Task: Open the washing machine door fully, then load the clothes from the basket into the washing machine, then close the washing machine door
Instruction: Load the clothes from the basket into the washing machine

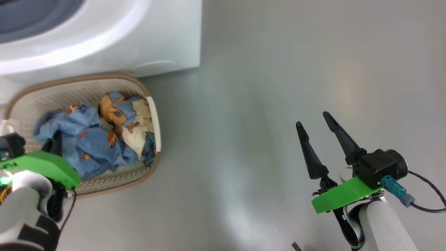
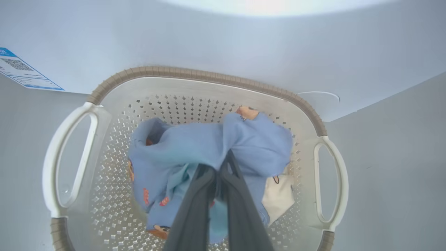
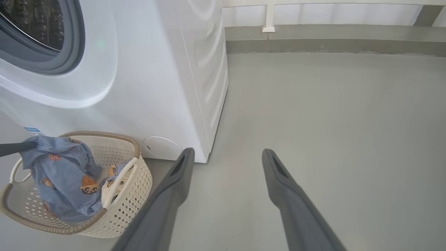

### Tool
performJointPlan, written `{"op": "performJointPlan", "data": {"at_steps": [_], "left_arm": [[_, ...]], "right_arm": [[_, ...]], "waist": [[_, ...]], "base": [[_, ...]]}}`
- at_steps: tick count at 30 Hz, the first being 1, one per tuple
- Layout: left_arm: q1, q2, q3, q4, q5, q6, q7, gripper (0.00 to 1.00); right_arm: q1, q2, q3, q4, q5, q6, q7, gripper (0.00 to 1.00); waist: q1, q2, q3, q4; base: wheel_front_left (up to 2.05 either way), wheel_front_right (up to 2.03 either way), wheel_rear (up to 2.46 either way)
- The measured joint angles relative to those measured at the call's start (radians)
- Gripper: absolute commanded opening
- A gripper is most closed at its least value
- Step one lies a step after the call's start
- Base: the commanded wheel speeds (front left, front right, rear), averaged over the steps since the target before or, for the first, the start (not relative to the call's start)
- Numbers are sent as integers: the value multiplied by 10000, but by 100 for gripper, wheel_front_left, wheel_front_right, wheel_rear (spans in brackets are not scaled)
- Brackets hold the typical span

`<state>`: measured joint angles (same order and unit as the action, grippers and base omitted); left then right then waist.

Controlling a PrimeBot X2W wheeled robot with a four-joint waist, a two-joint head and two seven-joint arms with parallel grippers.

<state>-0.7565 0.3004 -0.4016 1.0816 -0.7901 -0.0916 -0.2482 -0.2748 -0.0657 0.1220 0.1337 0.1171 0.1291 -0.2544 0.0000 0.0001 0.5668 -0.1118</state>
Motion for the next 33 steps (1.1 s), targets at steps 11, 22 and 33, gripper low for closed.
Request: {"op": "performJointPlan", "data": {"at_steps": [11,22,33], "left_arm": [[2529,-466,2495,-3684,2454,696,0,0],[4493,-1601,4251,-6036,4211,77,0,0],[6079,-2351,4989,-7267,4803,-290,-2,0]], "right_arm": [[147,-148,25,293,86,0,0,100],[795,-211,40,477,244,0,2,100],[1484,-242,105,583,453,0,2,100]], "waist": [[0,0,-1288,599],[0,0,-2545,990],[0,0,-3802,1287]], "base": [[0,0,0],[0,0,0],[0,0,0]]}}
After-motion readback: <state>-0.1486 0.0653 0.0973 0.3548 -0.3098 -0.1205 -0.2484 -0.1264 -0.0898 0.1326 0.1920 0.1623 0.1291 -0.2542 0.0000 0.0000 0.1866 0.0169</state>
